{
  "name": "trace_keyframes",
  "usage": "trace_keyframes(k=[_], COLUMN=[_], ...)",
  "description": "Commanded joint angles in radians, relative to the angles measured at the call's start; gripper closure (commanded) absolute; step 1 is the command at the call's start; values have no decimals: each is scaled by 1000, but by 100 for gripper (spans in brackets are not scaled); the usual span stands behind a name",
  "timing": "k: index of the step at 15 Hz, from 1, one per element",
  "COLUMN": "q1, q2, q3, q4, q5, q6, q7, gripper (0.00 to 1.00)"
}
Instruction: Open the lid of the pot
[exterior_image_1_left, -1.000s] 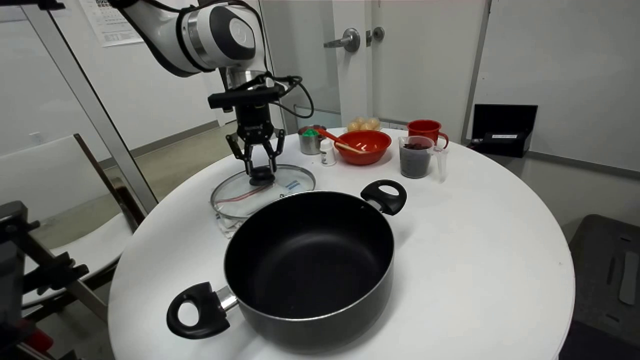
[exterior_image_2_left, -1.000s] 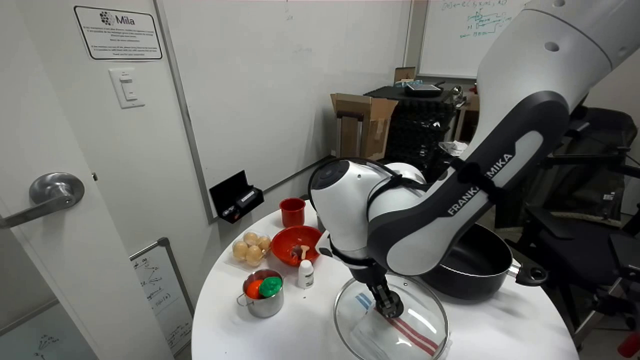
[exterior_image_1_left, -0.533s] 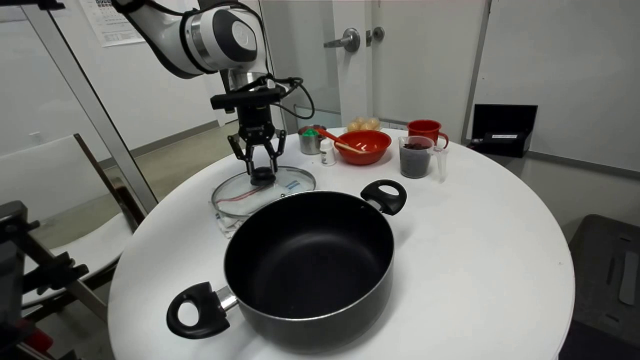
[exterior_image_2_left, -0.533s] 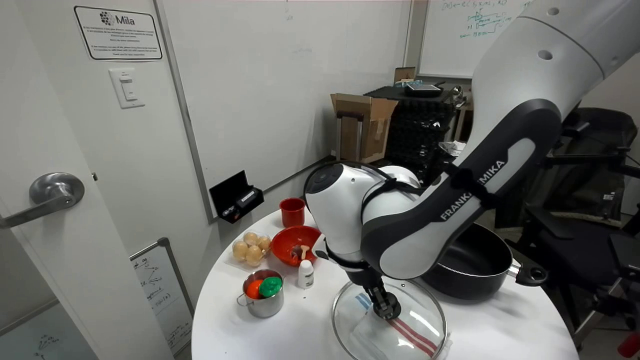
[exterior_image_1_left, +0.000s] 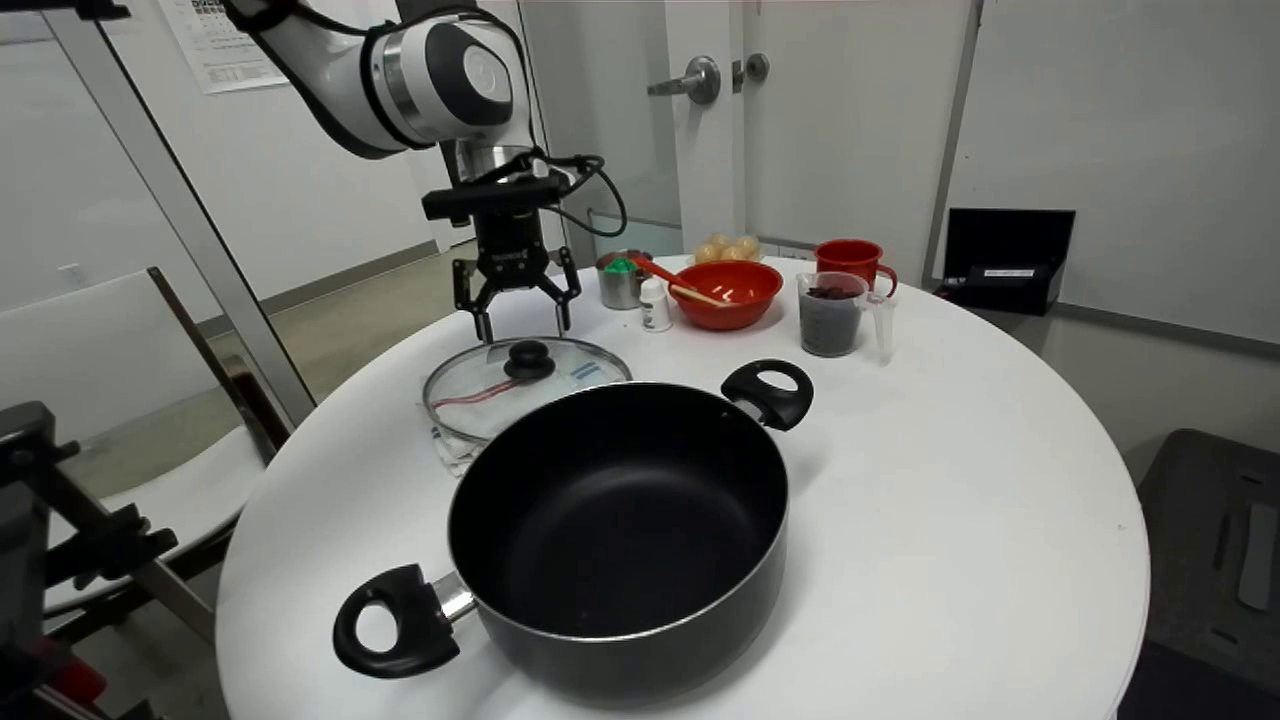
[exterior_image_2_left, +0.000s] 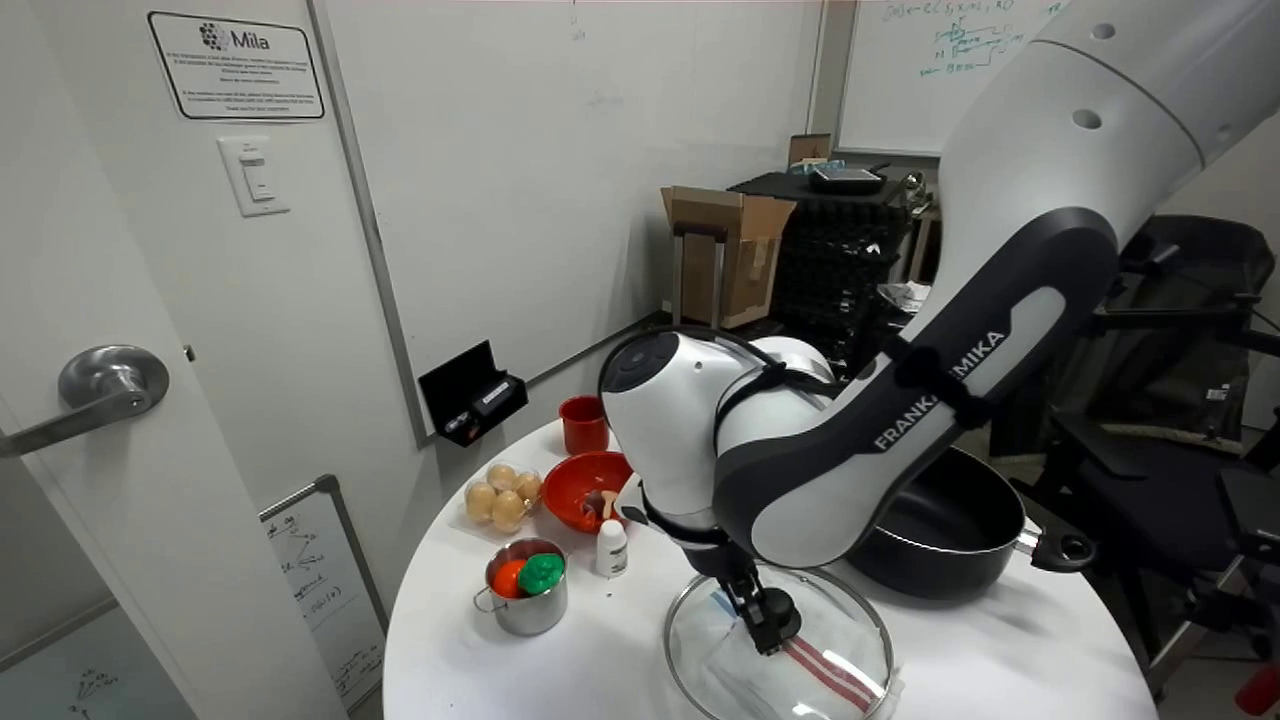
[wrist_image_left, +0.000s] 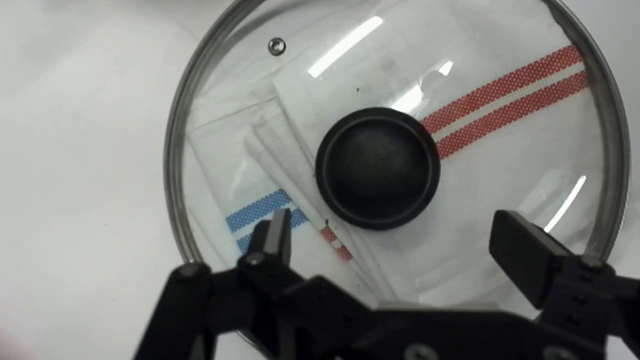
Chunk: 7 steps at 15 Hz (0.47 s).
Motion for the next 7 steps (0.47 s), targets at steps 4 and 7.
trace_keyframes(k=[4, 7], q1=[25, 38], q2=[-108, -188], q3=[15, 23], q4=[-108, -207], q5=[3, -6], q6=[80, 173], q7=[37, 64], gripper=[0, 0])
